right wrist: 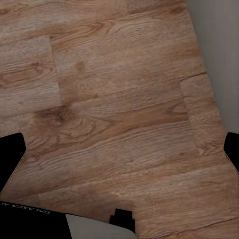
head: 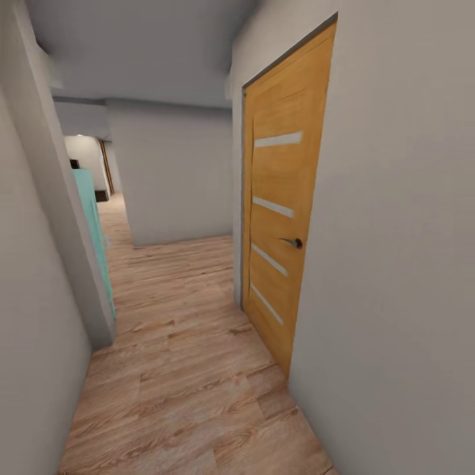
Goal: Move the two storage containers from the living room to the garage. In the garage, place one container on the floor and stack the other container on top of it (either order is fine).
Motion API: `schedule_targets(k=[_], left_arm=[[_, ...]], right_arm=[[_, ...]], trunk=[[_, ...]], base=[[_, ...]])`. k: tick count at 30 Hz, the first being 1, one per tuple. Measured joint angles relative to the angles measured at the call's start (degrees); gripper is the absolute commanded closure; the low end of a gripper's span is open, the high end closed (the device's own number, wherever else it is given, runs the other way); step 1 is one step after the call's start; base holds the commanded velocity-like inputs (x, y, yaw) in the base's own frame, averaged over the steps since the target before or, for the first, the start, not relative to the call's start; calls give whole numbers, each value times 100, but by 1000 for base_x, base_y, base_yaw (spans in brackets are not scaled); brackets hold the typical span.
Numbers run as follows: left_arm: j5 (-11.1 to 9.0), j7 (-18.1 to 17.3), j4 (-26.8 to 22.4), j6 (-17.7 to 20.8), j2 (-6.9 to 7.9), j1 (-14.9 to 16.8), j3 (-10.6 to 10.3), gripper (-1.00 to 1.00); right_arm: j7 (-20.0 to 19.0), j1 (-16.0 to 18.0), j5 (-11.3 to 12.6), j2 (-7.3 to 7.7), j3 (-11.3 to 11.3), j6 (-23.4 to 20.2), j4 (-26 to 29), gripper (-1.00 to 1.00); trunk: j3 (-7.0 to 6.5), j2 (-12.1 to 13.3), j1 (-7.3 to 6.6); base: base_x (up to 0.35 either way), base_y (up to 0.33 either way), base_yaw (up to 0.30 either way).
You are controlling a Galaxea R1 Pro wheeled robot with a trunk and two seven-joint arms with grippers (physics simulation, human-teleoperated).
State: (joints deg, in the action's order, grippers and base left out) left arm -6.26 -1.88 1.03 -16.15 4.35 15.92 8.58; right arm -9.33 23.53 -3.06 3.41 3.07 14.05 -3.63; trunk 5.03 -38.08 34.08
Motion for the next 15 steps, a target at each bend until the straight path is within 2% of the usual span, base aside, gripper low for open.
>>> schedule_targets(k=[15], left_arm=[[-2, 5, 0, 0, 31, 0, 13, -100]], right_arm=[[17, 0, 8, 0, -2, 0, 0, -100]], trunk=[[0, 0, 0]], base=[[325, 0, 300]])
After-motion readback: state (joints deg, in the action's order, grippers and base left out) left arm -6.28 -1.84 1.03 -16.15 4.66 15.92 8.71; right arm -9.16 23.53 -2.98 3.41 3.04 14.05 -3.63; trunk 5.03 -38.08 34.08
